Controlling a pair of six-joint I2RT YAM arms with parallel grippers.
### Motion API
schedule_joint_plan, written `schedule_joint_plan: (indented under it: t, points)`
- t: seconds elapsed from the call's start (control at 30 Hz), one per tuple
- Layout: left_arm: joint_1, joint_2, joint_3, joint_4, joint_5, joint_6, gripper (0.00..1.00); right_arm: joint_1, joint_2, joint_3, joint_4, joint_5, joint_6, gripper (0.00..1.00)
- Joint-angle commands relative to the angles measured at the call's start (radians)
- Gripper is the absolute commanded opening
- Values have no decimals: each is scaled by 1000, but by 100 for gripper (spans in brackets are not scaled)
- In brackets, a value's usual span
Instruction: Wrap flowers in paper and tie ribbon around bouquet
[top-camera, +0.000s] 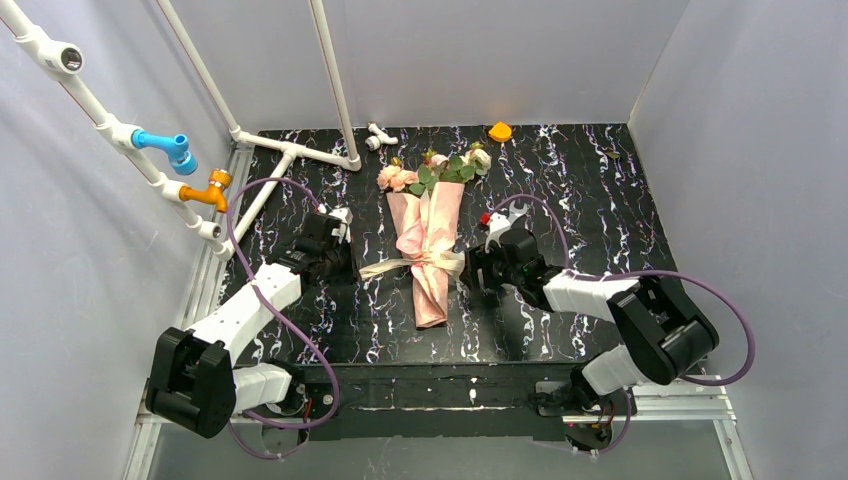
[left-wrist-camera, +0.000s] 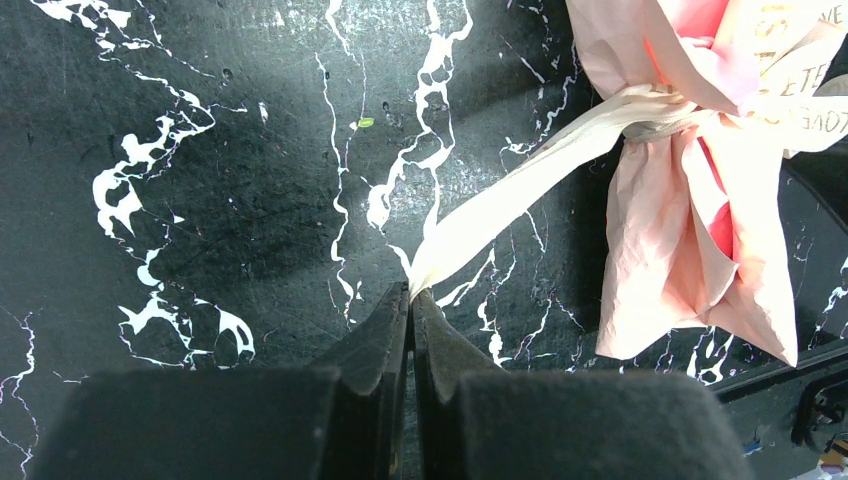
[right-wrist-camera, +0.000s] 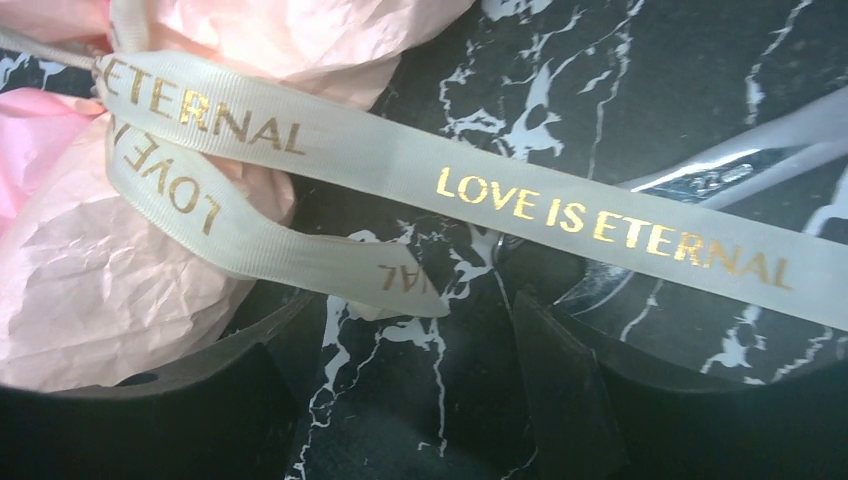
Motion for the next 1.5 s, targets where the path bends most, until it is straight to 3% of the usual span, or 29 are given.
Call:
schedule_joint_plan:
  t: [0.0,0.33,0.4,0.47,0.5,0.73,0.87,1.03,1.23,1.27,1.3,1.33,1.4,1.43,1.47]
  points:
    - [2,-21,-8,-8,12,-1,0,0,-39,1,19,75,-24,78]
    - [2,-12,-6,-11,11,1,0,43,70,10,65,16,0,57]
    - [2,-17,-11,-9,8,1,0,46,68,-2,80,24,4,40]
    - [2,-24,-14,-8,4,-1,0,46,63,-3,70,52,7,6]
    - [2,-25,-16,-7,1,-2,0,46,57,2,53,68,9,1]
    - [10,-22,35,-79,-98,-2,0,19,-103,72,-220,325,-60,1]
    - [40,-27,25,-89,-146,-13,0,-59,-206,6,-194,271,-63,1]
    - [68,7,21,-103,-171,-35,0,-65,-209,27,-240,245,-38,1]
    - [84,13,63,-79,-98,-15,0,-71,-249,79,-291,248,-54,1]
    - [85,13,75,-83,-64,-6,5,-71,-260,95,-304,223,-66,7]
    - [84,11,90,-94,-53,5,19,-71,-274,116,-317,201,-73,23]
    - [85,7,107,-109,-52,17,35,-71,-288,132,-327,176,-78,47]
    - [85,-15,138,-135,-62,63,60,-71,-316,167,-339,116,-93,85]
    - [84,-36,159,-153,-74,85,69,-71,-329,188,-354,98,-110,98]
    - [84,-51,180,-170,-82,114,80,-71,-340,212,-360,95,-117,98]
